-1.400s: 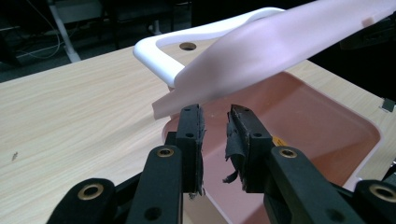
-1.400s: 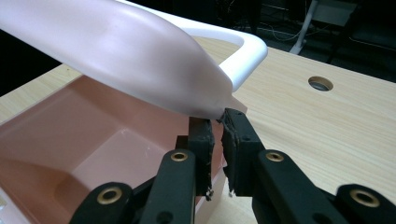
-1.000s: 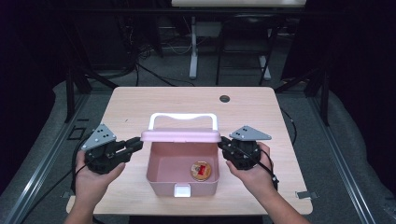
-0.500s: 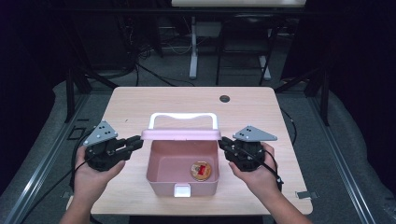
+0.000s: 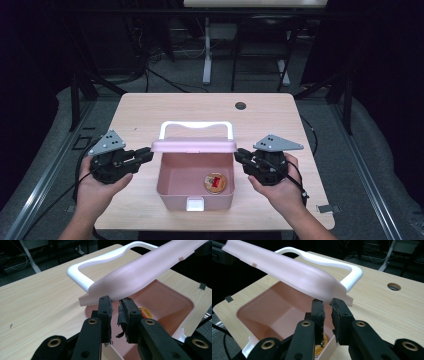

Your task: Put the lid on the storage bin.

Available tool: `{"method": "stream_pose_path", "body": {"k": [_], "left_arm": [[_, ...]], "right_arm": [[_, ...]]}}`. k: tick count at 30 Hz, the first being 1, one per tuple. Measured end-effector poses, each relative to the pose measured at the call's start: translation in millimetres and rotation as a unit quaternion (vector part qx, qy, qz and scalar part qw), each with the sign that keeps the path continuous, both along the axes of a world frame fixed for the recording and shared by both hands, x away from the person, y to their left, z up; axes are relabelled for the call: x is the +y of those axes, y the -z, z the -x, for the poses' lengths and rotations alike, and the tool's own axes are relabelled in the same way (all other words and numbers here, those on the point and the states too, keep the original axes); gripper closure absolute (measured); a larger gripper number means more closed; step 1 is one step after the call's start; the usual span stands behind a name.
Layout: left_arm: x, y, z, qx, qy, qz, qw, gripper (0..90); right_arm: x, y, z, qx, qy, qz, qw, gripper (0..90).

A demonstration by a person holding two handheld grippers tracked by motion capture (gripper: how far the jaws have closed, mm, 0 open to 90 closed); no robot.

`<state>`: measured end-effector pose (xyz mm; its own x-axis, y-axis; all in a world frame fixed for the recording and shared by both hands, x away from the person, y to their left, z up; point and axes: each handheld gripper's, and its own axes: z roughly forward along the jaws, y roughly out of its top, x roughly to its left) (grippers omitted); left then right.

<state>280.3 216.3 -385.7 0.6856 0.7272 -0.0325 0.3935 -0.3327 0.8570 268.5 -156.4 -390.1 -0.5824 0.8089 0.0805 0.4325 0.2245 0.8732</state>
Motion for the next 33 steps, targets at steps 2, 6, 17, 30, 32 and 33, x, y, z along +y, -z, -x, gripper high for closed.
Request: {"method": "stream_pose_path", "body": {"k": [2,6,17,30,32,33], "left_arm": [[0.2,0.5,0.3,0.001,0.001,0.002,1.0000,78.3],[0.1,0.9,1.1,0.002,0.002,0.000,1.0000,78.3],[1.3,6.9,3.4,0.013,0.006,-0.002,0.9999,78.4],[0.7,10.1,7.2,0.013,0.008,-0.007,0.9999,78.3],[0.9,10.7,7.7,0.014,0.009,-0.007,0.9998,78.3],[1.0,10.9,7.9,0.014,0.009,-0.007,0.9998,78.3]], "right_arm": [[-0.5,-1.7,2.2,-0.001,-0.003,-0.001,1.0000,78.7],[-0.2,-4.5,5.7,-0.002,-0.007,0.001,1.0000,78.7],[-1.2,-9.0,14.8,0.006,-0.022,0.004,0.9997,77.8],[-7.0,-14.3,19.8,0.004,-0.022,-0.008,0.9997,77.4],[-6.4,-13.2,19.3,0.005,-0.024,-0.008,0.9997,77.2],[-5.9,-12.7,19.2,0.007,-0.025,-0.008,0.9996,77.1]]}}
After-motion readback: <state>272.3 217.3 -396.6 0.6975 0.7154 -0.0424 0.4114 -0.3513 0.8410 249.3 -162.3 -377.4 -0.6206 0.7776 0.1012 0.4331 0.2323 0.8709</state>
